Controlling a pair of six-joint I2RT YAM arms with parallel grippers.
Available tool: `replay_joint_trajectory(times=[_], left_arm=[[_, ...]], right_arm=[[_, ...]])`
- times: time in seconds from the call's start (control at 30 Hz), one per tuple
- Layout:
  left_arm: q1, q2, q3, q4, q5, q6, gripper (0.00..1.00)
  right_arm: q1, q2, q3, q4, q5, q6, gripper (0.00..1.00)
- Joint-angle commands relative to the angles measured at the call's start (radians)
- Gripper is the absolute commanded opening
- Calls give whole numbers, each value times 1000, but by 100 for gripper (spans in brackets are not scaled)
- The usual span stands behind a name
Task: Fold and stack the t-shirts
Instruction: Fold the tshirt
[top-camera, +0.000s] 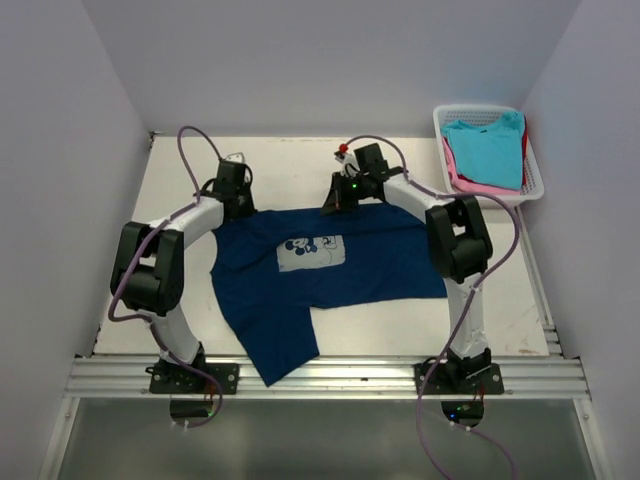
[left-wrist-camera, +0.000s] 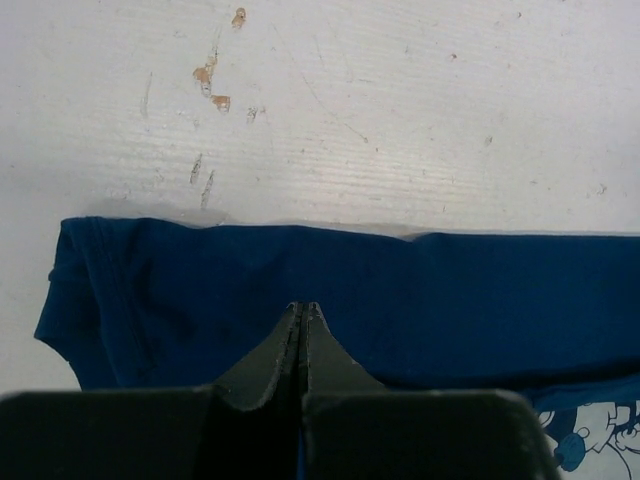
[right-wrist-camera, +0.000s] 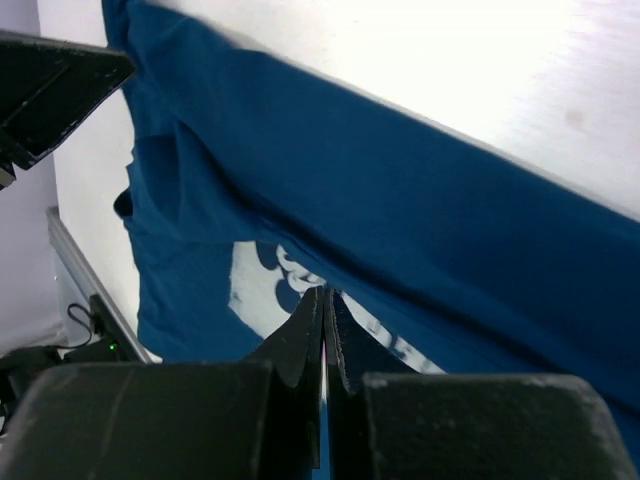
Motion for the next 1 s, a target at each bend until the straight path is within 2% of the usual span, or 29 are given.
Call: replay_joint_trajectory(times=[0.0, 0.57, 0.97], left_arm=[[23, 13, 25, 60, 23, -15, 0], [67, 134, 20, 161, 123, 1, 0], [76, 151, -1, 181, 154, -12, 0]], right_arm=[[37, 57, 88, 16, -75, 39, 0], [146, 347, 370, 163, -138, 280, 0], [235, 408, 346, 177, -122, 306, 0]])
